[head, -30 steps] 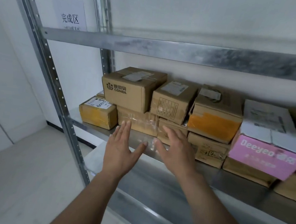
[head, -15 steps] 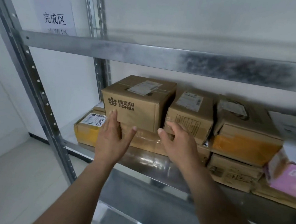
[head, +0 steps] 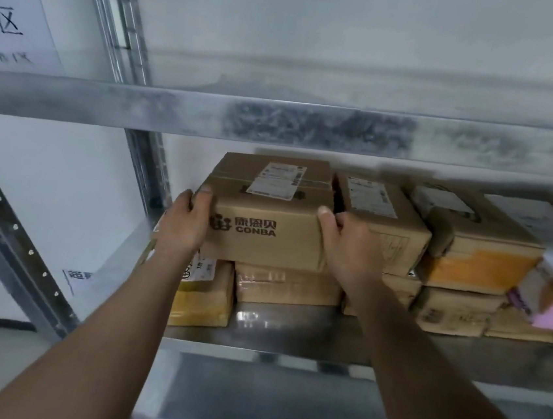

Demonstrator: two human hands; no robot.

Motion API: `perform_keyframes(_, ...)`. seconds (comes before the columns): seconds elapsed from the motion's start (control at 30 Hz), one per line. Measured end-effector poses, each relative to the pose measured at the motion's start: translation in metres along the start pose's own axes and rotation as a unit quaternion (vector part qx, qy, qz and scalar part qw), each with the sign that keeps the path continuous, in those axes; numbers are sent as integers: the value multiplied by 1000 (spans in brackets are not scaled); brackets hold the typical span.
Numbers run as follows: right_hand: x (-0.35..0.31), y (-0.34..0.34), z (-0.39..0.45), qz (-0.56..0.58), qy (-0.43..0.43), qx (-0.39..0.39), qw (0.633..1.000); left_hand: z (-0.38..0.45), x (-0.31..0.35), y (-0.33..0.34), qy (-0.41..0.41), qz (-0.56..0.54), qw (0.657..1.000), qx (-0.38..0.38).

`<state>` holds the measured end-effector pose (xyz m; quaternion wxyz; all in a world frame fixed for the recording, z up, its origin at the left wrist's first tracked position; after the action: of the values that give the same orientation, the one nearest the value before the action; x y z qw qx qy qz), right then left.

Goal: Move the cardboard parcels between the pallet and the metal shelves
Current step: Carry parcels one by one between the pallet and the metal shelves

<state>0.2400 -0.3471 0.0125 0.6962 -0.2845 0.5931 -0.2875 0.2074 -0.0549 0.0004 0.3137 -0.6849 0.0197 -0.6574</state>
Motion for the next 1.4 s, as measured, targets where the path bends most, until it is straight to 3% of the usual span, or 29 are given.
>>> perform_keyframes(0.3, 0, 12, 7, 171, 85, -25, 981, 16, -24, 7, -39, -144, 983, -108)
perform_keyframes(0.5, 9, 21, -7, 240, 32, -75, 967, -3, -23, 7, 9, -177, 969, -171)
perform_keyframes(0.8, -2, 9, -72, 234, -89, -114, 961, -88, -30, -14, 80, -229, 959, -145)
perform_keyframes(1.0, 18, -5, -130, 259, -113, -122, 951, -162, -25, -10, 117, -227, 961, -110)
perform_keyframes(1.4, 114, -94, -233, 279, -119, -66, 951, -276, 19, 79, 162, -239, 940, -181)
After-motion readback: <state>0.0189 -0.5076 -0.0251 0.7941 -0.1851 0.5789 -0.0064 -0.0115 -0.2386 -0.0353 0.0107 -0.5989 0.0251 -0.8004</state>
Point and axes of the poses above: each hand's wrist, its own z-axis towards the middle knuckle, its own y-axis out of the palm, x = y × z, the point moved 10 cm from there along z, towards the middle knuckle, and after that the axes turned 12 degrees about -x, right-handed, at the moved point
